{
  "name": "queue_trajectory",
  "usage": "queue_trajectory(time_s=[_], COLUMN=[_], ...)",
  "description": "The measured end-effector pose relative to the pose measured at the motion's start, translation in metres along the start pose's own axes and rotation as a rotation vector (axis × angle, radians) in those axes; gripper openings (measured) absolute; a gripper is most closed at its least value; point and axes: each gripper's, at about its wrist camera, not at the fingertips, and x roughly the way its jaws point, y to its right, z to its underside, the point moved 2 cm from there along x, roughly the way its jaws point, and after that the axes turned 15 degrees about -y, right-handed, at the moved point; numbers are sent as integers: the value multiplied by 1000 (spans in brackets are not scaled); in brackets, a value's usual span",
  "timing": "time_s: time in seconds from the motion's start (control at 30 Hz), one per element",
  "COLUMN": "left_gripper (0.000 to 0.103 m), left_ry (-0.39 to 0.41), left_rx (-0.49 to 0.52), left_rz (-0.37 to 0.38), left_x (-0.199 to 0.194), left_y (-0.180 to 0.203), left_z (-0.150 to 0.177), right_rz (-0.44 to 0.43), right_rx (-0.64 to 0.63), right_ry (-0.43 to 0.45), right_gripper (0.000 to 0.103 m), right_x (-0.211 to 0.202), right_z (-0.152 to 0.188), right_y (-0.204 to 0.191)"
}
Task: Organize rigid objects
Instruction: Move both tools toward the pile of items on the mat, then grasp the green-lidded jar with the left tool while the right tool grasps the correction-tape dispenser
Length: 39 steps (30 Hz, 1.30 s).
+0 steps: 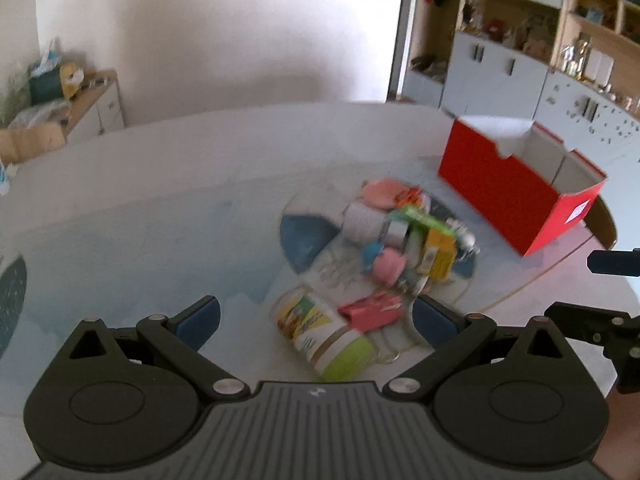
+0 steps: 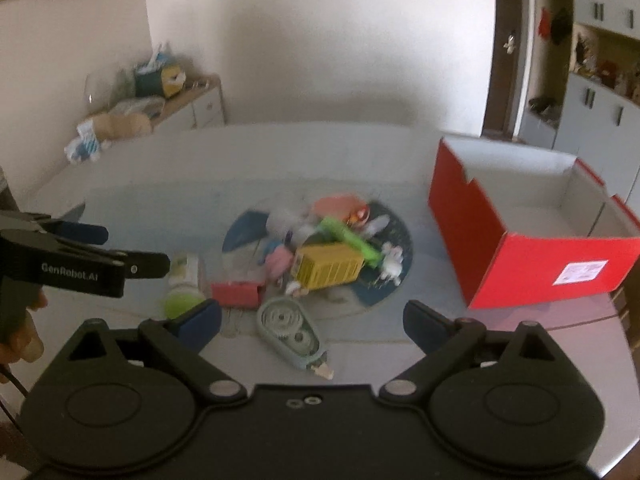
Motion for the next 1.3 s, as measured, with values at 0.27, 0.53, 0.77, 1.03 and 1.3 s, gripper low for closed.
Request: queue_trajectory(time_s=[0.27, 0.53, 0.77, 1.03, 1.3], left_gripper=[103, 102, 98, 82, 51], left_ry=[-61, -135, -197, -215, -254], left_rx=[28, -31, -93, -130, -181], left_rz=[-30, -5, 51, 89, 94], left_x=[36, 59, 72, 78, 83], left_y=[-3, -8, -13, -15, -25], left_z=[5, 1, -5, -9, -8], right_rz=[-9, 2, 5, -16, -32], right_rx=[-89, -145, -164, -191, -203], right_ry=[-107, -154, -187, -191, -200], right_gripper=[85, 74, 66, 60, 55], right_x=[38, 69, 89, 102, 103], right_z=[0, -7, -9, -12, -13], right_y=[-7, -12, -9, -13, -16])
